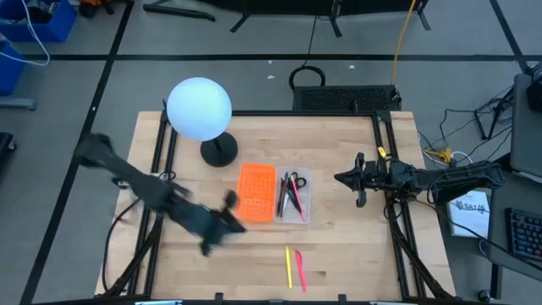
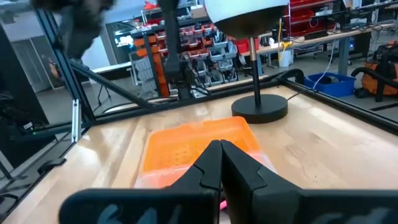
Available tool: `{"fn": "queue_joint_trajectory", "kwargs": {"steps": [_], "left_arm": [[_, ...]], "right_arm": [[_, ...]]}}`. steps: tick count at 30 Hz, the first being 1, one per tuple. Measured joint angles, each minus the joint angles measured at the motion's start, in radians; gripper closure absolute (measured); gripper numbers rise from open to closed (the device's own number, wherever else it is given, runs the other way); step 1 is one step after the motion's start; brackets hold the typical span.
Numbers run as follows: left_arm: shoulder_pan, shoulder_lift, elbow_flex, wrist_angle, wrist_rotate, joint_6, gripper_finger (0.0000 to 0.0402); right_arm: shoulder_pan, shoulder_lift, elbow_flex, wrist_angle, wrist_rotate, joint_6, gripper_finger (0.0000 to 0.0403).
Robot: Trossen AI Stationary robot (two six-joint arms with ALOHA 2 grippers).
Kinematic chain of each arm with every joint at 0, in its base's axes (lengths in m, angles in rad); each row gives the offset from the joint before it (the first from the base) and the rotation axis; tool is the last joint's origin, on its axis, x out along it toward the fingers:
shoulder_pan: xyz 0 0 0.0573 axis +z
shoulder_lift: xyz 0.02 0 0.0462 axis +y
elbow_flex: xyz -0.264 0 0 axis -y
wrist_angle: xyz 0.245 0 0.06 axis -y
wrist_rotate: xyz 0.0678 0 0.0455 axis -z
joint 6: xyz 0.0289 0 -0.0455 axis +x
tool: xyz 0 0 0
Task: Pick & place school supplies into a supply box
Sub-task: Put the pink pen into the orange supply box
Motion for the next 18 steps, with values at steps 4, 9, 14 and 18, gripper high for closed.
{"fn": "queue_joint_trajectory", "kwargs": {"steps": [4, 9, 14, 18], "left_arm": [[-0.007, -0.364, -0.41, 0.298, 0.049, -0.127, 0.0399], [0.04, -0.717, -0.756, 0.456, 0.034, -0.192, 0.04], [0.062, -0.985, -0.92, 0.482, 0.077, -0.137, 0.04], [0.08, -1.132, -0.965, 0.41, 0.081, -0.136, 0.04]], "right_arm": [[0.0, 0.001, 0.0, 0.025, -0.002, -0.001, 0.0403], [0.0, 0.002, 0.0, 0.032, -0.082, -0.027, 0.0403], [0.0, 0.002, 0.0, 0.036, -0.079, -0.033, 0.0403], [0.0, 0.002, 0.0, 0.044, -0.078, -0.034, 0.0403]]}}
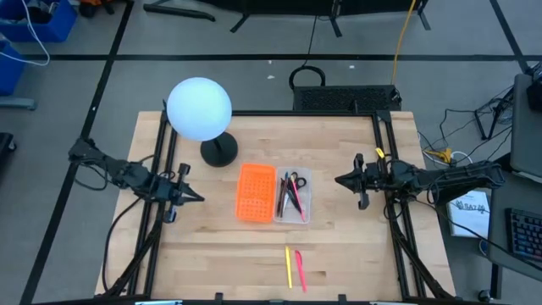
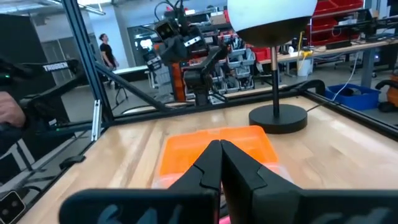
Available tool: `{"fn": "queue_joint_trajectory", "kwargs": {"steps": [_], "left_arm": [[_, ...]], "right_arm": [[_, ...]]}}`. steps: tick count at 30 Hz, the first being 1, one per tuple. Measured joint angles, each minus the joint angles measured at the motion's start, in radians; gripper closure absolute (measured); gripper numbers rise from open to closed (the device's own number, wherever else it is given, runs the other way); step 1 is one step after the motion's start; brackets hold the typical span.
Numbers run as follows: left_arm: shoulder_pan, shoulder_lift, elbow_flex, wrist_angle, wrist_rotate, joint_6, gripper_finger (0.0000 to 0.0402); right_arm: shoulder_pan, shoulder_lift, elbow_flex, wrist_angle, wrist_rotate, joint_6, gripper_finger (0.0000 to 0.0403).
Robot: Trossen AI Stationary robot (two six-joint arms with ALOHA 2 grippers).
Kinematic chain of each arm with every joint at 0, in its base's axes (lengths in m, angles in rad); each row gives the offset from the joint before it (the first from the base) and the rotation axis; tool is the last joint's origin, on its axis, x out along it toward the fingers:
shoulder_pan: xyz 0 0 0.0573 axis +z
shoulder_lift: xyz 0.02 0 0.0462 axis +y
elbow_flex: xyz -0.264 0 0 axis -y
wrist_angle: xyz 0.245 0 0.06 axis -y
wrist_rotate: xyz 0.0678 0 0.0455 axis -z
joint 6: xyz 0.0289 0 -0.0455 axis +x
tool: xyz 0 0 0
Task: Pick & place school supplies into a supply box
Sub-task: Put the pink pen into the orange supply box
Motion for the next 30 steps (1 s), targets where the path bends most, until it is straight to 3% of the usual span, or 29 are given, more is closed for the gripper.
{"fn": "queue_joint_trajectory", "kwargs": {"steps": [5, 17, 20, 25, 30], "left_arm": [[0.013, -0.105, -0.042, -0.053, 0.004, -0.015, 0.0399], [0.02, -0.233, -0.07, -0.103, 0.144, 0.005, 0.0399], [0.02, -0.231, -0.068, -0.12, 0.156, 0.016, 0.0399], [0.02, -0.231, -0.067, -0.119, 0.147, 0.038, 0.0399], [0.02, -0.23, -0.067, -0.071, -0.005, 0.037, 0.0397]], "right_arm": [[0.0, 0.0, 0.0, 0.057, 0.001, 0.03, 0.0403], [0.03, 0.016, 0.024, 0.215, 0.007, 0.005, 0.0403], [0.049, 0.048, 0.081, 0.13, 0.028, -0.027, 0.0403], [0.125, 0.168, 0.277, -0.023, 0.197, -0.054, 0.0403], [0.243, 0.387, 0.503, -0.286, 0.346, 0.089, 0.0403]]}}
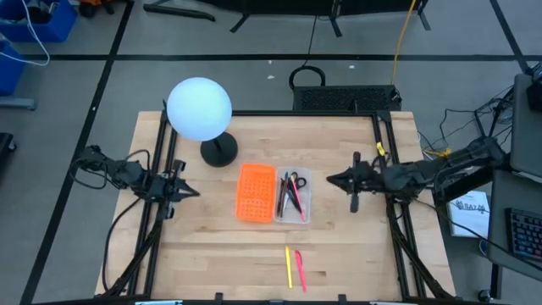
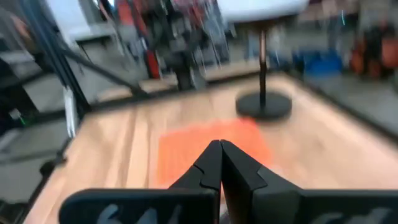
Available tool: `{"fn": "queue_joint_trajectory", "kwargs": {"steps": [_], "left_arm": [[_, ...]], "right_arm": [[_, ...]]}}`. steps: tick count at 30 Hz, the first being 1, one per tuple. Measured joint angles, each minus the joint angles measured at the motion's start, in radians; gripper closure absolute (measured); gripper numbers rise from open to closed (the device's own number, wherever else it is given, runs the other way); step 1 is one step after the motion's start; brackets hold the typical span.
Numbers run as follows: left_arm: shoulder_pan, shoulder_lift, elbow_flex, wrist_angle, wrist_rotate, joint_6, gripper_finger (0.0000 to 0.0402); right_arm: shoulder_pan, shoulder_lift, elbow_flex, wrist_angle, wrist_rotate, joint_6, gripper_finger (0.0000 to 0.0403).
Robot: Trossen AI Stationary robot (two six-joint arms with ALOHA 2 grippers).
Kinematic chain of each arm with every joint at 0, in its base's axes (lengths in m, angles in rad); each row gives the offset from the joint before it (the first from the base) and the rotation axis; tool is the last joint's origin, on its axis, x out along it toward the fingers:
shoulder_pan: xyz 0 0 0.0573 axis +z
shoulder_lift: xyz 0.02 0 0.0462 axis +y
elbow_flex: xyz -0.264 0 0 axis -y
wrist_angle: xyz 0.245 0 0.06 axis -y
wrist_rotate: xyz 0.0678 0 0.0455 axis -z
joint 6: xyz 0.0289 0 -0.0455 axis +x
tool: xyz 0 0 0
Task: Pick & place school supplies into a supply box
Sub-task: Put the pink pen into the orange supply box
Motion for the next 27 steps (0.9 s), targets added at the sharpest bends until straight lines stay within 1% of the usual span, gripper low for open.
{"fn": "queue_joint_trajectory", "kwargs": {"steps": [3, 4, 7, 9, 11, 14, 17, 20, 22, 25, 27], "left_arm": [[0.0, 0.001, 0.0, 0.029, -0.083, -0.029, 0.038], [0.0, 0.001, 0.0, 0.033, -0.102, -0.033, 0.0375], [0.0, 0.001, 0.0, 0.033, -0.142, -0.041, 0.0363], [0.0, 0.001, 0.0, 0.022, -0.153, -0.061, 0.0358], [0.0, 0.001, 0.0, 0.013, -0.155, -0.09, 0.0357], [0.0, 0.001, 0.0, 0.011, -0.154, -0.129, 0.0356], [0.0, 0.001, 0.0, 0.002, -0.153, -0.131, 0.0356], [0.0, 0.001, 0.0, 0.0, -0.15, -0.124, 0.0355], [0.0, 0.001, 0.0, 0.004, -0.15, -0.122, 0.0355], [0.0, 0.001, 0.0, 0.023, -0.15, -0.1, 0.0355], [0.0, 0.001, 0.0, 0.032, -0.15, -0.087, 0.0355]], "right_arm": [[0.075, 0.166, 0.158, -0.231, 0.048, 0.185, 0.0403], [0.104, 0.229, 0.212, -0.283, 0.05, 0.248, 0.0403], [0.193, 0.413, 0.377, -0.403, 0.049, 0.379, 0.0403], [0.245, 0.543, 0.507, -0.457, 0.046, 0.454, 0.0403], [0.282, 0.669, 0.638, -0.549, 0.042, 0.533, 0.0403], [0.323, 0.834, 0.834, -0.675, -0.007, 0.653, 0.0403], [0.35, 0.967, 0.996, -0.802, -0.062, 0.801, 0.0403], [0.368, 1.074, 1.099, -0.891, -0.156, 0.992, 0.0403], [0.38, 1.132, 1.142, -0.898, -0.229, 1.103, 0.0403], [0.395, 1.19, 1.153, -0.89, -0.314, 1.27, 0.0403], [0.406, 1.222, 1.153, -0.912, -0.328, 1.375, 0.0403]]}}
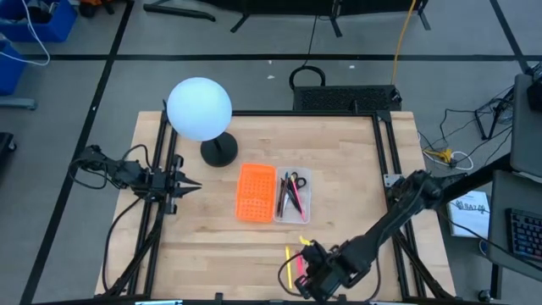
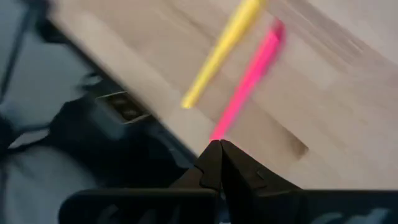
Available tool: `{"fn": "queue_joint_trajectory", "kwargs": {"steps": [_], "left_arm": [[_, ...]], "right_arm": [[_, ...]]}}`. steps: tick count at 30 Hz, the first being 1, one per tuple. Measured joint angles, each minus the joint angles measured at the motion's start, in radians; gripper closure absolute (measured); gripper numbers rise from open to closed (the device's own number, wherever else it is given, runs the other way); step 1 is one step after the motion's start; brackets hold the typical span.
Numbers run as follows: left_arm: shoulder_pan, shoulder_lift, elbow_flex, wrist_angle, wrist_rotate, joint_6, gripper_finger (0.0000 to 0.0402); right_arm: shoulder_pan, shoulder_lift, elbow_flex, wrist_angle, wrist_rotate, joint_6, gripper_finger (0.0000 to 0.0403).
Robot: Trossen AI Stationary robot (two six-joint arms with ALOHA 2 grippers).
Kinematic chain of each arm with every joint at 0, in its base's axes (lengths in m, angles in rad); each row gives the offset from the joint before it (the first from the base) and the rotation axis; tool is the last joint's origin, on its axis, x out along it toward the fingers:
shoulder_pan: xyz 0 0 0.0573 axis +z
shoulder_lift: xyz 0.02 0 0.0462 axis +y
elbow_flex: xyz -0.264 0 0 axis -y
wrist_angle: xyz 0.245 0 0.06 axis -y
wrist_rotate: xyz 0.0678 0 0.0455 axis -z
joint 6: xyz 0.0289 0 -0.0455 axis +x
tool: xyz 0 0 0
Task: Pick & place school supplies into a supply box
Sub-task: Put the pink pen into the orange supply box
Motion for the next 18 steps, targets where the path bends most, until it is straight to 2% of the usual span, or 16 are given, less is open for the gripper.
{"fn": "queue_joint_trajectory", "kwargs": {"steps": [4, 7, 13, 18], "left_arm": [[0.0, 0.0, 0.0, 0.019, 0.0, 0.023, 0.0355], [0.0, 0.0, 0.0, 0.033, 0.0, 0.039, 0.0355], [0.0, 0.0, 0.0, 0.042, 0.001, 0.068, 0.0355], [0.0, 0.0, 0.0, 0.042, 0.001, 0.08, 0.0355]], "right_arm": [[0.007, 0.043, 0.0, -0.017, 0.012, 0.079, 0.04], [-0.002, 0.065, 0.0, -0.023, 0.01, 0.105, 0.0382], [-0.028, 0.075, 0.0, -0.013, 0.009, 0.12, 0.0296], [-0.037, 0.077, -0.002, -0.008, 0.003, 0.207, 0.0235]]}}
